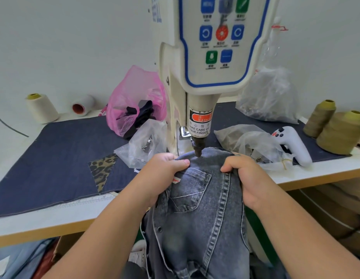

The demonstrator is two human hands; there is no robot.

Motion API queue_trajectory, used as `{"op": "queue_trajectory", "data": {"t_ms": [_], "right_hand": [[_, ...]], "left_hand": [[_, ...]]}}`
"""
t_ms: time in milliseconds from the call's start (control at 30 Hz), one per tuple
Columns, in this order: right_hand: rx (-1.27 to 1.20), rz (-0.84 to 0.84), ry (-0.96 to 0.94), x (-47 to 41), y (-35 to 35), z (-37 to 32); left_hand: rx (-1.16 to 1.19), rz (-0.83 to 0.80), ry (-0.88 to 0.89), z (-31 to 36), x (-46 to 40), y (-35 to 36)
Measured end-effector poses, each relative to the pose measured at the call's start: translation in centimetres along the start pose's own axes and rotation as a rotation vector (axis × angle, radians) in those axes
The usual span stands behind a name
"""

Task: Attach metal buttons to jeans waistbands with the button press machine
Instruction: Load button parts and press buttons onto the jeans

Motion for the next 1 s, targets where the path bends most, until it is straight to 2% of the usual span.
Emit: {"op": "queue_trajectory", "data": {"t_ms": [200, 367, 667, 800, 1000], "right_hand": [[-0.046, -0.036, 0.073, -1.3, 0.1, -1.1], [-0.060, -0.037, 0.110, -2.3, 0.0, -1.4], [-0.033, -0.092, -0.067, -3.3, -0.3, -1.1], [-0.037, -0.179, -0.119, -3.4, -0.4, -1.3], [-0.088, -0.345, -0.178, -2.9, -0.3, -2.4]], "left_hand": [[-0.032, 0.052, -0.006, 1.1, -1.7, 0.1], [-0.111, 0.043, 0.069, 1.2, -3.1, 0.4], [0.108, 0.005, 0.082, -0.5, -3.4, -0.5], [0.217, -0.052, 0.091, 0.1, -2.9, -0.7], [0.253, -0.084, 0.120, 1.1, -2.2, -0.4]]}}
Point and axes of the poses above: each hand's wrist, its own x-axis away from the middle knuckle, its own y-axis out of the palm, z = x × y, the point moved 3 cm from there along -x, towards the middle knuckle, and after that the axes turned 8 degrees about x, right-handed, at the moved point
